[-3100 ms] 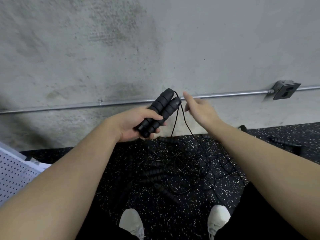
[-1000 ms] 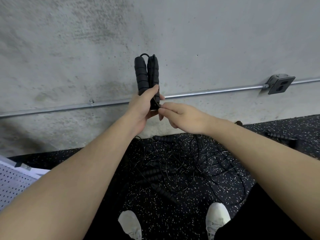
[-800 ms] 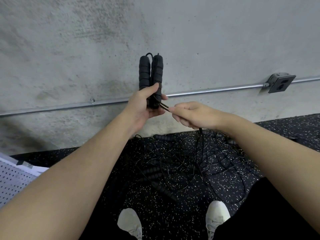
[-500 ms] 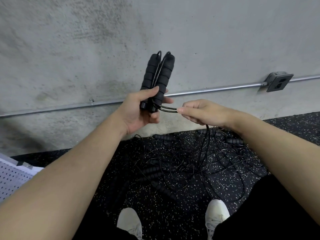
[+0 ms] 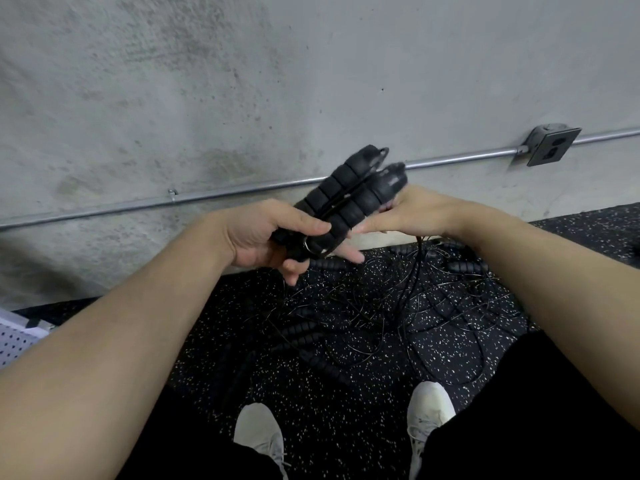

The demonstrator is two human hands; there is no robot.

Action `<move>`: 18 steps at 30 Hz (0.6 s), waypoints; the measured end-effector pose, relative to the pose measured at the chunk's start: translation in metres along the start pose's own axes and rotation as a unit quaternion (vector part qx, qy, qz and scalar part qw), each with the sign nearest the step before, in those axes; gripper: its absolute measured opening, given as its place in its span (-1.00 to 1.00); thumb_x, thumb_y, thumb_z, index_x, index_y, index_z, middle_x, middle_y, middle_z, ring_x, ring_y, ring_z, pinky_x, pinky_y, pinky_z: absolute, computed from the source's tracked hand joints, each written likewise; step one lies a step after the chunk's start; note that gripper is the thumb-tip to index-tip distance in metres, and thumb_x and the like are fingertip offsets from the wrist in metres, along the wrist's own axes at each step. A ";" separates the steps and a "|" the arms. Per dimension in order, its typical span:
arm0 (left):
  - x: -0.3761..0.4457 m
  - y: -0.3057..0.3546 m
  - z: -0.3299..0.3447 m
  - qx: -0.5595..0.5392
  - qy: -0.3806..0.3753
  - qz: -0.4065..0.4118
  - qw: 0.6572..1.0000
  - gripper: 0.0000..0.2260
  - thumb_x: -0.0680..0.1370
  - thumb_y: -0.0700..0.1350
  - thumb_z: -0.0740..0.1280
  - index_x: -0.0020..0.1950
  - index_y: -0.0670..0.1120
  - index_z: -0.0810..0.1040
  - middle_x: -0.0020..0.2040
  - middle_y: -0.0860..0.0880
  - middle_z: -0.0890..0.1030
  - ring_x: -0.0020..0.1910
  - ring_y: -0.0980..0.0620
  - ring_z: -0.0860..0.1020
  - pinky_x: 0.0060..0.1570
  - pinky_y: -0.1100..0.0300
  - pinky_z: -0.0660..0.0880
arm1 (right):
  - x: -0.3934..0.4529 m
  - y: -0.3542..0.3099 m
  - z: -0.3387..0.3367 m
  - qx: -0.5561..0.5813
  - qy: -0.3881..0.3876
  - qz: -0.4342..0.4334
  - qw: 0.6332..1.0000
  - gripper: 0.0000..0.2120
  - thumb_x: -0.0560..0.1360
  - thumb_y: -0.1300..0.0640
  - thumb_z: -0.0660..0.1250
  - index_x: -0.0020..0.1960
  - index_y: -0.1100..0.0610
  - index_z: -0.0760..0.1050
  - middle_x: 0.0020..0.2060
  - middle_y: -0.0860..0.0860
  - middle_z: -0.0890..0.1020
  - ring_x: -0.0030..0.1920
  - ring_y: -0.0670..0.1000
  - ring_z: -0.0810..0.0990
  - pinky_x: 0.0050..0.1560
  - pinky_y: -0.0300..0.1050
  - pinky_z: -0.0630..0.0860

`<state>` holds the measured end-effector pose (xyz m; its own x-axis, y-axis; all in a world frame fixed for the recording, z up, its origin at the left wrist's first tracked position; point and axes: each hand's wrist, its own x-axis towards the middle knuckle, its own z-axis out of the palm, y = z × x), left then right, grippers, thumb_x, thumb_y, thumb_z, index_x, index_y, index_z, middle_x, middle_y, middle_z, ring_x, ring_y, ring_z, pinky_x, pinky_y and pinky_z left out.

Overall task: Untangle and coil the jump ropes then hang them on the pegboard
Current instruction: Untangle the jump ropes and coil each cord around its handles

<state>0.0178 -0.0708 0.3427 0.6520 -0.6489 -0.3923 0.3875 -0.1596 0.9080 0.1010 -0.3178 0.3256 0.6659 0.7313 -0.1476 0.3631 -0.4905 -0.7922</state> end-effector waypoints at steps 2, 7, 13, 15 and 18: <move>0.002 0.001 0.005 0.067 -0.020 -0.041 0.997 -0.56 0.45 -0.03 0.45 0.27 -0.17 0.52 0.23 -0.21 0.65 -0.47 0.08 0.45 -0.36 0.12 0.57 | -0.002 -0.001 0.001 0.007 -0.009 -0.008 1.000 -0.81 0.56 0.19 0.40 -0.22 0.17 0.54 -0.28 -0.03 0.63 -0.25 -0.32 0.59 -0.03 -0.32 0.51; 0.011 0.004 0.024 0.215 0.033 -0.104 0.971 -0.64 0.49 -0.16 0.49 0.23 -0.05 0.48 -0.20 -0.04 0.63 -0.42 0.03 0.47 -0.39 0.09 0.59 | 0.007 0.012 0.000 -0.006 -0.009 0.020 1.000 -0.69 0.46 0.07 0.48 -0.02 0.34 0.64 -0.17 0.14 0.71 -0.20 -0.09 0.63 -0.11 -0.29 0.51; 0.022 0.003 0.030 0.301 0.131 -0.123 0.937 -0.58 0.55 -0.26 0.46 0.16 -0.04 0.24 -0.29 -0.09 0.46 -0.46 0.05 0.46 -0.32 -0.05 0.66 | 0.014 0.005 0.003 0.027 0.074 0.057 0.995 -0.84 0.42 -0.03 0.56 -0.11 0.05 0.73 -0.27 -0.08 0.71 -0.28 -0.24 0.57 -0.16 -0.38 0.49; 0.027 0.001 0.029 0.306 0.167 -0.147 0.926 -0.55 0.54 -0.25 0.47 0.19 -0.07 0.22 -0.16 -0.15 0.47 -0.47 0.02 0.47 -0.33 -0.04 0.66 | 0.016 0.000 0.005 0.023 0.077 0.056 0.995 -0.90 0.45 -0.01 0.55 -0.13 0.00 0.71 -0.35 -0.23 0.67 -0.33 -0.33 0.54 -0.23 -0.49 0.38; 0.039 -0.007 0.024 0.295 0.216 -0.191 0.911 -0.50 0.53 -0.23 0.47 0.28 -0.07 0.21 0.05 -0.27 0.47 -0.51 -0.03 0.52 -0.39 -0.03 0.64 | 0.018 -0.011 0.009 -0.016 0.083 0.049 0.995 -0.97 0.47 -0.01 0.53 -0.13 -0.08 0.70 -0.25 -0.28 0.70 -0.22 -0.39 0.56 -0.20 -0.55 0.35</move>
<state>0.0246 -0.1133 0.3241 0.7874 -0.1291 -0.6027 0.3058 -0.7672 0.5638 0.1032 -0.2953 0.3265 0.7966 0.5922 -0.1212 0.3100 -0.5724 -0.7591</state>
